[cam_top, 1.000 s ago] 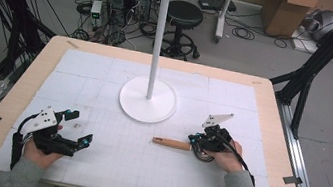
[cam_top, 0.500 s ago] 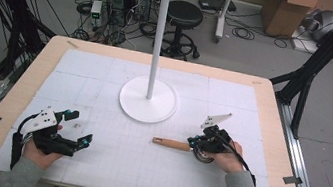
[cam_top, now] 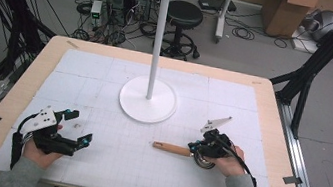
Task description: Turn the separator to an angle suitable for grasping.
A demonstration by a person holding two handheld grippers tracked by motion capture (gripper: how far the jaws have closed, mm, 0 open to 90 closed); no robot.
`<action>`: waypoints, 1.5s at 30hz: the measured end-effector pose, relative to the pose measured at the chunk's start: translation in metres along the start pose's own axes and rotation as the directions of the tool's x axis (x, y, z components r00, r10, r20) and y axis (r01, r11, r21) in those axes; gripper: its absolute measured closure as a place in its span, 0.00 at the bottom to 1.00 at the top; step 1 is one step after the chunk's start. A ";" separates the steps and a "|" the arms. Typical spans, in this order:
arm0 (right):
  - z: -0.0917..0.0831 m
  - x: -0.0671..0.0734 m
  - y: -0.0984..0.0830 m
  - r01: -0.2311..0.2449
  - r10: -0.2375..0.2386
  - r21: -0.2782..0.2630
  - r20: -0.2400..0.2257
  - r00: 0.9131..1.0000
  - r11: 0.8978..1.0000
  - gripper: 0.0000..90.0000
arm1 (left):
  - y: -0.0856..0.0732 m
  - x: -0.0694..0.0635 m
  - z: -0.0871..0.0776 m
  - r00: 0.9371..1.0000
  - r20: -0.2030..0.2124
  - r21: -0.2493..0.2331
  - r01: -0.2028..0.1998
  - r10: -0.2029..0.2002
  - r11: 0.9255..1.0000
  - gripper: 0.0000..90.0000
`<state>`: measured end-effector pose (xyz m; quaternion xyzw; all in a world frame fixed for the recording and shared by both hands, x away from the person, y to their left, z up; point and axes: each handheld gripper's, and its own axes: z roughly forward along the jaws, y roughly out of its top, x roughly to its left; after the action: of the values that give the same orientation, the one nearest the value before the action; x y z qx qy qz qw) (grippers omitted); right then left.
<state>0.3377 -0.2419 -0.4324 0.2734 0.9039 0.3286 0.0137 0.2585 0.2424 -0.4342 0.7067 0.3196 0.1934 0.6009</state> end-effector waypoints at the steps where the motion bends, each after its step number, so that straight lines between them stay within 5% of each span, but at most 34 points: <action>1: -0.001 0.002 -0.004 -0.003 0.003 -0.008 -0.007 1.000 1.000 1.00 | 0.000 0.000 0.000 1.000 0.001 -0.001 0.000 0.000 1.000 0.02; 13: -0.008 0.014 -0.020 -0.024 0.024 -0.046 -0.009 1.000 0.999 1.00 | 0.002 0.000 0.006 1.000 0.007 -0.021 0.000 0.001 1.000 0.02; 20: -0.017 0.020 -0.014 0.027 -0.027 -0.137 -0.002 1.000 0.990 1.00 | 0.002 0.001 0.007 1.000 0.001 -0.021 -0.002 0.002 1.000 0.02; 23: -0.017 0.028 -0.010 0.073 -0.079 -0.163 -0.034 0.996 0.984 1.00 | 0.002 0.001 0.007 1.000 0.000 -0.021 -0.001 0.001 1.000 0.02; 30: 0.002 0.049 0.003 0.152 -0.158 -0.090 -0.069 0.985 0.984 1.00 | 0.002 0.000 0.007 1.000 0.001 -0.016 -0.003 0.003 1.000 0.02; 38: 0.022 0.066 0.018 0.224 -0.227 -0.040 -0.088 0.970 0.974 1.00 | 0.002 0.000 0.007 1.000 0.003 -0.004 -0.004 0.004 1.000 0.02; 45: 0.027 0.064 0.020 0.224 -0.225 -0.019 -0.064 0.972 0.974 1.00 | 0.001 0.000 0.007 1.000 0.001 0.005 -0.007 0.007 1.000 0.02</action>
<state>0.2985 -0.1811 -0.4313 0.1583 0.9271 0.3390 0.0224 0.2629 0.2375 -0.4342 0.7093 0.3173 0.1941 0.5988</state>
